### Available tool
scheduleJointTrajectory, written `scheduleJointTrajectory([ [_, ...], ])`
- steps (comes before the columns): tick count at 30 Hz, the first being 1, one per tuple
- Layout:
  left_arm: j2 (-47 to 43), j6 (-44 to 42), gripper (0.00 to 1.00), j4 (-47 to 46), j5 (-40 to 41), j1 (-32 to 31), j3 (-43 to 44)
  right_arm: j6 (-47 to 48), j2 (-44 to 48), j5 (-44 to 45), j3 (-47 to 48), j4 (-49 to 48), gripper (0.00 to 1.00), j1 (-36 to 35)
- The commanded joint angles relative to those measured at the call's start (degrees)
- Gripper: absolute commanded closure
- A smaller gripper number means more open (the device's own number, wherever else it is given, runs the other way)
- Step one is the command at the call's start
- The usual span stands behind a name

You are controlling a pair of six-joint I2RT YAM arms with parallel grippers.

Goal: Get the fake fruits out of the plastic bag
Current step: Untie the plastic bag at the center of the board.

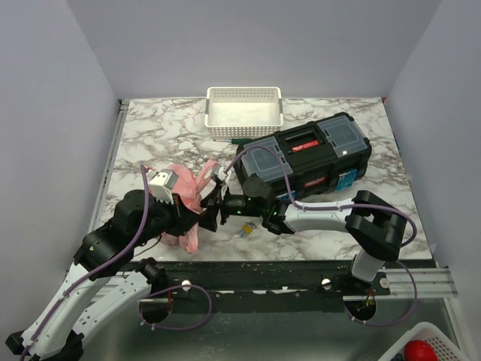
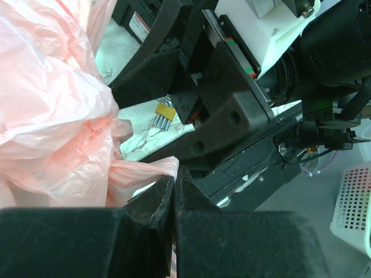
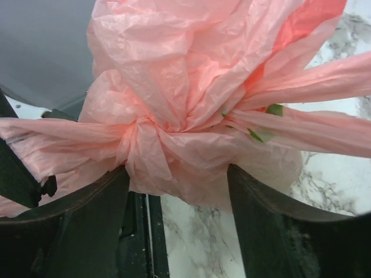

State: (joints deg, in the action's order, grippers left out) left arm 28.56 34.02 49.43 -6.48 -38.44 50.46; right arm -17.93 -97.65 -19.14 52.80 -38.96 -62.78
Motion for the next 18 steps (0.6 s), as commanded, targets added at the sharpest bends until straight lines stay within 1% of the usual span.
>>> scheduleJointTrajectory([
  [1, -0.09, -1.40, 1.00, -0.91, -2.09, 0.07, 1.67, -1.45, -2.17, -4.58, 3.13, -6.38, 0.39, 0.03],
  [2, -0.21, -1.49, 1.00, -1.12, -2.41, 0.11, 1.44, -1.78, -2.32, -4.27, 3.28, -6.80, 0.50, 0.02],
  [3, -0.37, -1.54, 1.00, -1.24, -2.68, 0.07, 1.11, -2.12, -2.24, -3.39, 3.15, -7.32, 0.63, -0.03],
  [4, -0.71, -1.59, 1.00, -1.26, -2.75, 0.11, 0.68, -2.42, -2.00, -2.37, 2.89, -7.69, 0.72, 0.03],
  [5, -1.10, -1.59, 1.00, -1.27, -2.79, 0.09, 0.39, -2.66, -1.51, -1.30, 2.56, -7.67, 0.78, -0.05],
  [6, -1.44, -1.67, 0.97, -1.20, -2.69, 0.11, 0.11, -2.50, -0.90, -0.34, 2.36, -6.89, 0.83, -0.04],
  [8, -2.51, -1.72, 0.79, -0.80, -1.94, 0.07, -0.01, -1.48, 1.31, 3.28, 1.75, -3.92, 0.96, -0.03],
  [9, -3.11, -1.84, 0.71, -0.53, -1.16, 0.10, -0.01, -1.18, 2.66, 6.10, 1.06, -2.71, 0.99, -0.04],
  [10, -3.74, -2.13, 0.65, -0.25, -0.32, 0.11, 0.06, -0.73, 3.94, 8.15, 0.34, -1.79, 0.99, 0.02],
  [11, -4.29, -2.41, 0.57, 0.00, 0.83, 0.12, 0.20, -0.02, 5.39, 9.53, -0.26, -0.63, 0.99, 0.03],
  [14, -4.94, -3.10, 0.38, 0.72, 4.70, 0.16, 1.70, 1.95, 8.67, 14.99, -0.17, 5.55, 0.99, 0.00],
  [17, -3.87, -4.82, 0.23, 1.20, 9.24, 0.09, 5.14, 3.15, 11.26, 17.57, -0.47, 9.16, 0.99, 0.02],
  [18, -3.29, -5.44, 0.21, 1.04, 11.05, 0.11, 6.20, 3.77, 11.93, 17.74, -0.43, 9.81, 0.99, -0.06],
])
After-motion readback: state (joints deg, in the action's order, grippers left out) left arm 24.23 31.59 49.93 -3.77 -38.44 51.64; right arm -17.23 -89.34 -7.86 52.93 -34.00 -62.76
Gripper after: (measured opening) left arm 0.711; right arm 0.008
